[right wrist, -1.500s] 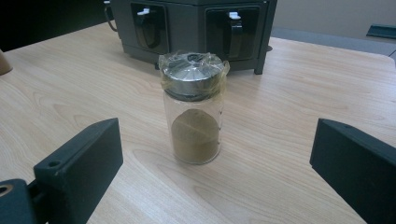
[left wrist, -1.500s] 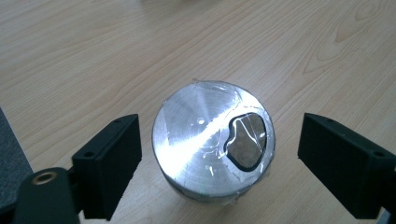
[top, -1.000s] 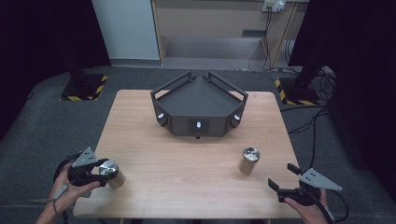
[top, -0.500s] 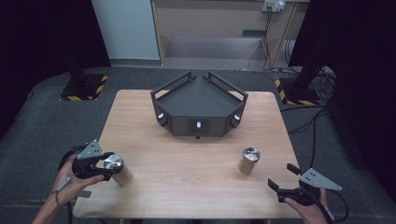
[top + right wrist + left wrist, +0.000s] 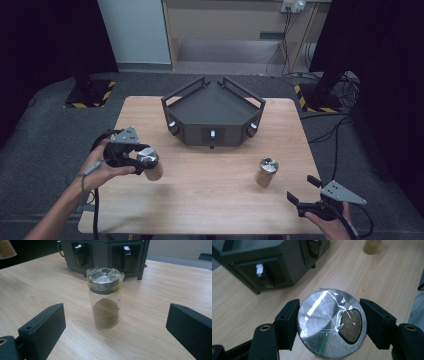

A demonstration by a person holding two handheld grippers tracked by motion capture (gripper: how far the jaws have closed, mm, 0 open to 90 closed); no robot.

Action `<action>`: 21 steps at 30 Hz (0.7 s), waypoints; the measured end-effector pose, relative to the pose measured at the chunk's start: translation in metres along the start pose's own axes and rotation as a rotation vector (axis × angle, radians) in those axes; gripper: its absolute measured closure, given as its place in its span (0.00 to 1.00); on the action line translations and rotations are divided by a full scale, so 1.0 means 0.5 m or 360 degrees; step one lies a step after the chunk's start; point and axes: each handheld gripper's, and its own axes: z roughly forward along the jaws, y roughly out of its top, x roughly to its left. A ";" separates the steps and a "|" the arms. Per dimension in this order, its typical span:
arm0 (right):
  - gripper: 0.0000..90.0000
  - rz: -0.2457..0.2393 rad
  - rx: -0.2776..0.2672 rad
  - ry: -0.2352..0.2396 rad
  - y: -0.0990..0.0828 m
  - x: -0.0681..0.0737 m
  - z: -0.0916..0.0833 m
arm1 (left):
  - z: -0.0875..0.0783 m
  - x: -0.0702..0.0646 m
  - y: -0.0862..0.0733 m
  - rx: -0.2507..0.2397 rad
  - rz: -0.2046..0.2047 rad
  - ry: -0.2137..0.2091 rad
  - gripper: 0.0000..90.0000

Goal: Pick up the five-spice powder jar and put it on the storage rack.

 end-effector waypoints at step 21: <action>0.03 0.0012 0.0002 0.0016 -0.001 -0.004 0.001 | 0.097 0.081 0.267 0.0014 -0.0018 0.0070 0.38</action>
